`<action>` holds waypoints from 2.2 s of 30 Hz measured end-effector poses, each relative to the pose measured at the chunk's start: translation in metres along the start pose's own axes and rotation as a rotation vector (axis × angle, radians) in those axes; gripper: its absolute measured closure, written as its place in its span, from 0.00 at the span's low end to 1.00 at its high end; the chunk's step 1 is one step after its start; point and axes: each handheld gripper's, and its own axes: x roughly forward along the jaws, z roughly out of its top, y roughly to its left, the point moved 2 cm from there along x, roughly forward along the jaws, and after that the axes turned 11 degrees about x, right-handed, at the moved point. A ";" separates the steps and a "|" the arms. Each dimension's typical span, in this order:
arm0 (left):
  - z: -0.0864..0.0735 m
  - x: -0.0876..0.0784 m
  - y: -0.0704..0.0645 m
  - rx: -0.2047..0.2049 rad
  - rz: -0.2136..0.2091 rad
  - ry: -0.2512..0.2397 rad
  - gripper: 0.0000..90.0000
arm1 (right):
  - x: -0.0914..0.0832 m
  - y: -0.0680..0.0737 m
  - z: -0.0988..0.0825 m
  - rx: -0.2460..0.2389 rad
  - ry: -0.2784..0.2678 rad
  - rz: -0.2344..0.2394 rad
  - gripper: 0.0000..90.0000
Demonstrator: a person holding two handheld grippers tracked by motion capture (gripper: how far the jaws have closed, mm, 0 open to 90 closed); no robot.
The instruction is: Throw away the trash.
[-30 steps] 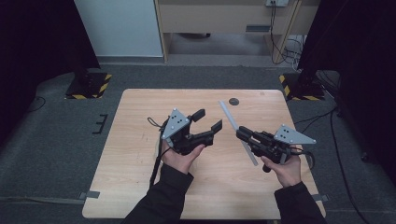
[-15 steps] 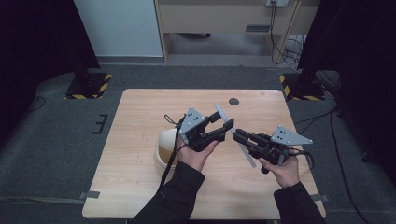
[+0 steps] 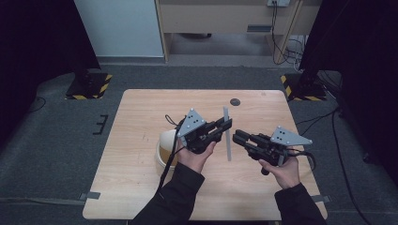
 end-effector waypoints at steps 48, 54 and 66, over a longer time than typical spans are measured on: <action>0.034 -0.171 0.023 0.114 0.120 -0.172 0.89 | -0.030 -0.115 -0.090 0.163 0.280 -0.557 0.20; 0.025 -0.178 0.030 0.109 0.149 -0.157 0.89 | -0.028 -0.116 -0.091 0.154 0.288 -0.554 0.20; 0.002 -0.168 0.038 0.133 0.167 -0.095 0.89 | -0.029 -0.117 -0.091 0.143 0.292 -0.548 0.20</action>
